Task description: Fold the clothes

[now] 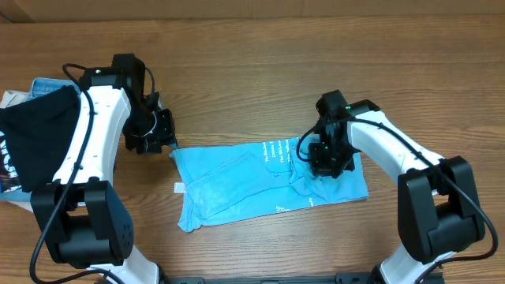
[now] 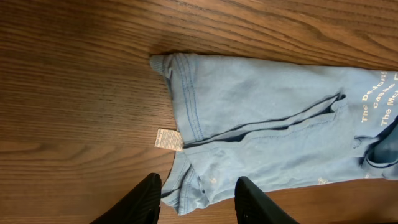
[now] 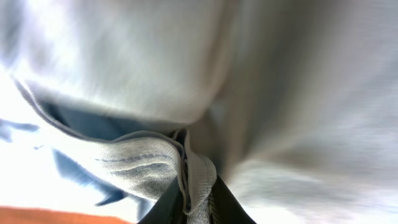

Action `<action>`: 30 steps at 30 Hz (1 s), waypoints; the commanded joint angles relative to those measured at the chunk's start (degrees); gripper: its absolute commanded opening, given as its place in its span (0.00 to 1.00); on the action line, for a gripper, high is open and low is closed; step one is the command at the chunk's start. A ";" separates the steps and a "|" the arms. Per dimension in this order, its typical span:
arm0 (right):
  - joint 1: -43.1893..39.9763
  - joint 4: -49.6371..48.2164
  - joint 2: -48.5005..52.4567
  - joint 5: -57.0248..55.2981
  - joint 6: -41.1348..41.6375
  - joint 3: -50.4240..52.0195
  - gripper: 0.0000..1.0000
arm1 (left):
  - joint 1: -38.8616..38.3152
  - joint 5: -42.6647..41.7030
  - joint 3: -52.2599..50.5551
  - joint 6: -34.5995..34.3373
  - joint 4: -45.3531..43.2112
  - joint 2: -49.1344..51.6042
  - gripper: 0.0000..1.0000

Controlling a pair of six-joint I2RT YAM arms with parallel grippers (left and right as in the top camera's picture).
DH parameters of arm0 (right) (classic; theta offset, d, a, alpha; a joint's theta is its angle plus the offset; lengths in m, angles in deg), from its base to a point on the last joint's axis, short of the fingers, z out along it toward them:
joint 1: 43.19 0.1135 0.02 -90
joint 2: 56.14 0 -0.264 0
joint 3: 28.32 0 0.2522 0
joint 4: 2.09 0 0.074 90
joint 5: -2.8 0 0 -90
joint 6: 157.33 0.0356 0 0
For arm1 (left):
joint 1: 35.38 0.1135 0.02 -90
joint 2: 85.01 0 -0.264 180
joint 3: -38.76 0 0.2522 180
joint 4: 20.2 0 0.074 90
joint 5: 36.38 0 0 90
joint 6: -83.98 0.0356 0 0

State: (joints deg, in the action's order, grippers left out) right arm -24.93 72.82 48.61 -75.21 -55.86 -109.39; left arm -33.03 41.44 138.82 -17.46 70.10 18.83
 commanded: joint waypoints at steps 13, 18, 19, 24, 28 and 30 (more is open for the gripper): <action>13.99 -0.46 -1.95 6.99 -11.02 -1.40 0.27 | 0.26 0.33 1.03 1.16 -0.09 -0.76 0.42; 13.70 0.13 -2.16 -1.55 -6.27 -2.49 0.26 | 0.26 0.33 1.03 1.16 0.20 -0.76 0.42; 13.09 0.92 -2.54 -4.15 -5.05 -3.56 0.26 | 0.26 0.35 1.03 1.16 0.26 -0.76 0.43; 9.62 1.20 -6.45 -12.00 -0.55 -8.92 0.29 | 0.26 0.35 1.03 1.16 0.68 -0.76 0.47; 6.56 0.39 -8.13 -11.93 -0.55 -9.68 0.33 | 0.26 1.44 1.03 1.16 2.10 -0.76 0.52; 5.11 1.77 -8.09 -11.98 -0.55 -9.66 0.33 | 0.26 2.56 0.83 1.16 3.15 -0.76 0.54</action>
State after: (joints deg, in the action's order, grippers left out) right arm -18.40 73.61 41.40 -84.96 -57.65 -118.42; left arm -33.03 42.29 138.82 -17.44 72.55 18.83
